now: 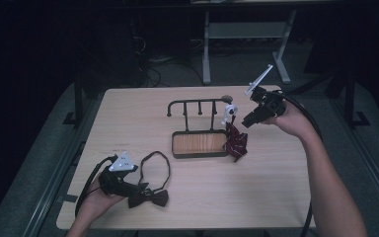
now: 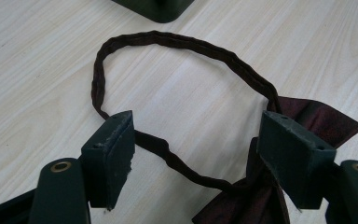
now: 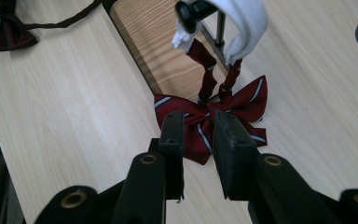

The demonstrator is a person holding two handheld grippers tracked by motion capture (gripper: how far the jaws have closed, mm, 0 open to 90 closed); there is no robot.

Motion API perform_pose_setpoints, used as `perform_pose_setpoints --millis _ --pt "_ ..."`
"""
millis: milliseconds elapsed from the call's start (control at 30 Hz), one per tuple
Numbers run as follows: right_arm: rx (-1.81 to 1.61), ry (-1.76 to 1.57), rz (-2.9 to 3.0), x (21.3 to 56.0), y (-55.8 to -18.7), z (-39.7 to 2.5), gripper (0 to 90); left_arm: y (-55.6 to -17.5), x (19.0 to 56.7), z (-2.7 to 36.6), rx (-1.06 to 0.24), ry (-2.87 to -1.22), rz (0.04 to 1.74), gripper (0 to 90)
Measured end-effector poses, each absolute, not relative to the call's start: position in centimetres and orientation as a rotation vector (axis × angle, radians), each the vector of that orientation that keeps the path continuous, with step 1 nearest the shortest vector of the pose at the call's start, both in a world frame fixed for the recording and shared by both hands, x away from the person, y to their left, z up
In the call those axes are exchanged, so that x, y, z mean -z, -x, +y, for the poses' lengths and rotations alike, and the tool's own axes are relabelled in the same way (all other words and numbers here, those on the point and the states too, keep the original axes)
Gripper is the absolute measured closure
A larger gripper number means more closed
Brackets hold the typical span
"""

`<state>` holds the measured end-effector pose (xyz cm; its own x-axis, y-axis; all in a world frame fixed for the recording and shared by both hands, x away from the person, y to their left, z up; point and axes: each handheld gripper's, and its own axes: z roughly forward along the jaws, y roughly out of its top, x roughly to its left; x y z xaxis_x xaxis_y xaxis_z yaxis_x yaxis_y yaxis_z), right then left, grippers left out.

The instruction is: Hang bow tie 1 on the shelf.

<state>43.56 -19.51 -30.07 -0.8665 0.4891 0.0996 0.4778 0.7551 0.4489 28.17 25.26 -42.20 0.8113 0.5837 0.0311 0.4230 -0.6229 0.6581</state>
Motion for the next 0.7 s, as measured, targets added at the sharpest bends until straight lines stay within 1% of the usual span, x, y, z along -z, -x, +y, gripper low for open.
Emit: perform_pose_setpoints --millis 700 --pt "-0.834 -0.797 2.94 32.5 -40.9 -20.7 63.1 -28.3 42.5 25.1 -0.31 -2.349 0.743 28.0"
